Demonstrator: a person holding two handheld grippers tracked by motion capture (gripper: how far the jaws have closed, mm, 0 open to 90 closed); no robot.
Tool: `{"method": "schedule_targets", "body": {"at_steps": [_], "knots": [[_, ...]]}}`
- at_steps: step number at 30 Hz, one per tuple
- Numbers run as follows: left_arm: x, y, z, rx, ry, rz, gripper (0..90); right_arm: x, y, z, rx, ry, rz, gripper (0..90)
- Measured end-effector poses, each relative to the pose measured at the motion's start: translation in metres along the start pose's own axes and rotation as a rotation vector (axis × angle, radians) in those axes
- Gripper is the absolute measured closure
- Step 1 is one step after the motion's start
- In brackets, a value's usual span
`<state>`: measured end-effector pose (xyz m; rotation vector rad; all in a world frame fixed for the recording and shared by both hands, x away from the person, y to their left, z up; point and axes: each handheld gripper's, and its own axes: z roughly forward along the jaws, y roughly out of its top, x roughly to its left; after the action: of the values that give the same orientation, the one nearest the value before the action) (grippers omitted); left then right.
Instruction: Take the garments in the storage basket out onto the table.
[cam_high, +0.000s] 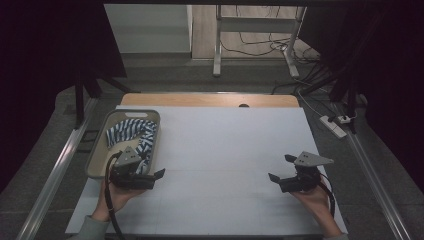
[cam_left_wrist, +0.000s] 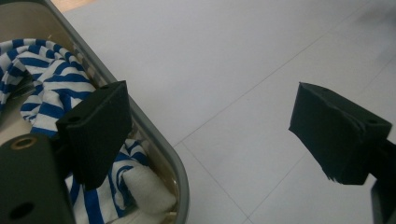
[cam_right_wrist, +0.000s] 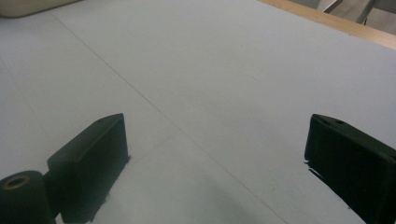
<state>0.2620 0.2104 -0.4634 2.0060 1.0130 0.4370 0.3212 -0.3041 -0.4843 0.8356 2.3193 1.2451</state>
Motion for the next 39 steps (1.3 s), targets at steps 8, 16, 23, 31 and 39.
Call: {"method": "schedule_targets", "body": {"at_steps": [8,16,23,31,39], "knots": [[-0.001,0.001,-0.002,0.000,0.005,0.008,13.0,0.001,-0.001,0.001,0.011,0.000,-0.010,6.2],[0.002,0.001,-0.003,0.002,0.006,0.005,13.0,0.001,-0.001,0.001,0.013,0.002,-0.013,6.2],[0.002,0.003,-0.005,0.001,0.005,0.006,13.1,0.002,-0.001,0.003,0.013,0.001,-0.013,6.2],[0.003,0.006,-0.006,-0.001,0.008,0.005,13.2,0.002,-0.001,0.004,0.024,0.003,-0.019,7.2],[0.008,0.012,-0.008,0.000,0.011,-0.012,13.2,0.002,-0.001,0.004,0.023,0.003,-0.017,7.2]]}}
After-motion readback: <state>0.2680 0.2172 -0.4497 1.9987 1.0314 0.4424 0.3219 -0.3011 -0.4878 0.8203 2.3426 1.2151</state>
